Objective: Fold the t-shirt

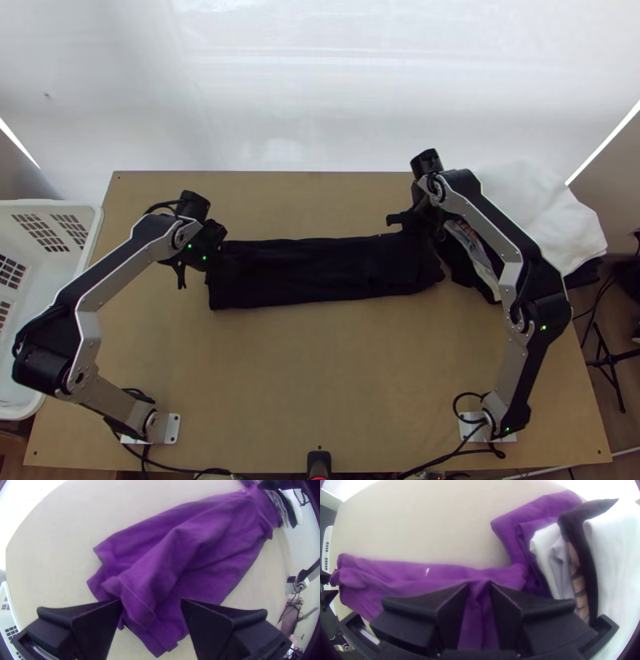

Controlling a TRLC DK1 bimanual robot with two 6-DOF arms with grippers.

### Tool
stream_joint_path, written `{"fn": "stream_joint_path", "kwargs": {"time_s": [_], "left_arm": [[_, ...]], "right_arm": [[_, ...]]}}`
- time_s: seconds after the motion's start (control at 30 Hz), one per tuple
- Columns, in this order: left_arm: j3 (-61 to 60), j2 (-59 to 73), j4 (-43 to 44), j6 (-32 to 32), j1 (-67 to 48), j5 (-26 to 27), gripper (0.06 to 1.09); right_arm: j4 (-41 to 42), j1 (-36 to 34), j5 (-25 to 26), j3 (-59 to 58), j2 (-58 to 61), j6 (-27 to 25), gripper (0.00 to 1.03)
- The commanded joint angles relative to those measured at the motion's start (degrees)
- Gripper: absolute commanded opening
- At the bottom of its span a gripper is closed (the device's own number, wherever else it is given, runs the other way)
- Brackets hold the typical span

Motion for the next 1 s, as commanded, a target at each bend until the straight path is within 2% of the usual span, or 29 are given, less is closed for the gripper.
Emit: {"fn": "stream_joint_path", "kwargs": {"time_s": [0.0,0.03,0.13,0.27,0.4,0.47,0.57,0.67,0.83,0.97], "left_arm": [[-0.62,-4.31,2.62,-2.06,-1.95,2.34,1.03],[-0.62,-5.37,2.53,-2.14,-2.03,2.34,1.03],[0.26,-8.62,2.53,-4.52,-1.24,2.87,1.04],[0.08,-13.1,1.82,-8.65,5.0,8.58,1.04],[-1.5,-13.28,0.15,-14.27,11.59,9.81,1.04],[-3.78,-14.33,0.42,-15.24,13.52,9.9,1.03],[-8.09,-15.48,1.47,-16.12,15.54,9.81,1.03],[-10.2,-15.21,0.51,-16.29,17.48,10.08,1.03],[-11.96,-14.6,0.24,-16.03,19.59,16.49,0.96],[-12.22,-12.75,-0.81,-16.64,20.2,20.54,0.98]], "right_arm": [[-0.64,2.61,6.8,0.65,-5.13,-0.22,0.48],[-0.99,2.96,6.8,0.91,-6.98,-0.13,0.52],[-1.78,5.15,6.8,2.41,-11.99,0.66,0.52],[-7.14,11.75,5.57,7.68,-12.25,2.15,0.52],[-9.51,17.2,-0.23,11.72,-7.07,3.47,0.52],[-10.22,18.34,-4.98,14.01,-3.73,5.05,0.52],[-10.22,19.57,-8.41,17.88,1.55,6.37,0.52],[-10.3,20.45,-8.5,22.36,7.44,6.37,0.52],[-10.57,20.18,-8.85,27.19,14.82,6.37,0.52],[-10.57,20.01,-8.94,27.98,17.98,6.37,0.55]]}}
